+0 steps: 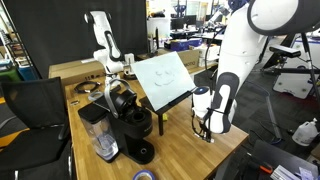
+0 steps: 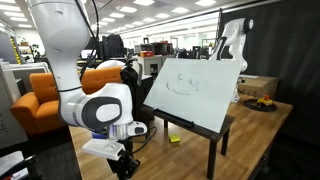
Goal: Pick up the pen from the table, write on the whiteboard and put the pen back on the table.
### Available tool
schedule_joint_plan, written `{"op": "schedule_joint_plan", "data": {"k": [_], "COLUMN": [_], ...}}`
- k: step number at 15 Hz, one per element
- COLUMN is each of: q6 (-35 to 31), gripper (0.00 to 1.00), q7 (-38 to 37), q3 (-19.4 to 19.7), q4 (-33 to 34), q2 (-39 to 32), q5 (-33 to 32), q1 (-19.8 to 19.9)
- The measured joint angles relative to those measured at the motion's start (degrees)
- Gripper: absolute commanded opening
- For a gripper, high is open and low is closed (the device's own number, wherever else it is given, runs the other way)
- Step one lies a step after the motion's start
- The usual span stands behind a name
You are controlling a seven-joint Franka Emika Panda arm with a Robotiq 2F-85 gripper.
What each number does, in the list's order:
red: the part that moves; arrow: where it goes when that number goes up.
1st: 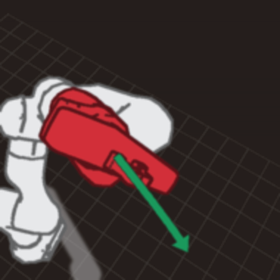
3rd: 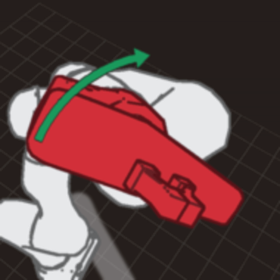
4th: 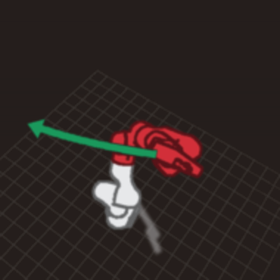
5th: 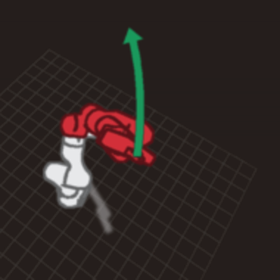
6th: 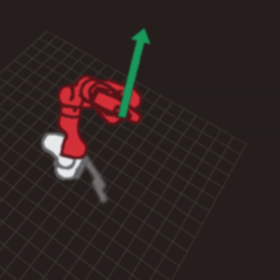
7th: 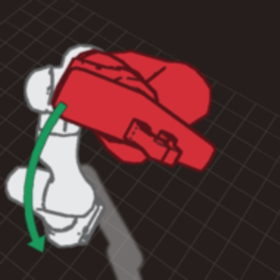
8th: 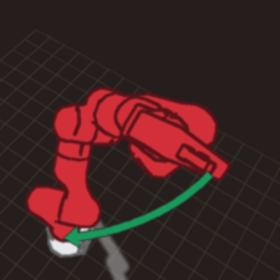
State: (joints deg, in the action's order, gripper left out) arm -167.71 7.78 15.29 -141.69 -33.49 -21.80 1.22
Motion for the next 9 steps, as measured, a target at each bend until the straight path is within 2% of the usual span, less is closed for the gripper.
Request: {"op": "schedule_joint_plan", "data": {"k": [9], "q6": [-1.59], "gripper": [0.05], "q7": [0.00], "q3": [0.97], "q4": [-0.63], "q2": [-0.48], "q5": [0.01], "q1": [-1.14]}}
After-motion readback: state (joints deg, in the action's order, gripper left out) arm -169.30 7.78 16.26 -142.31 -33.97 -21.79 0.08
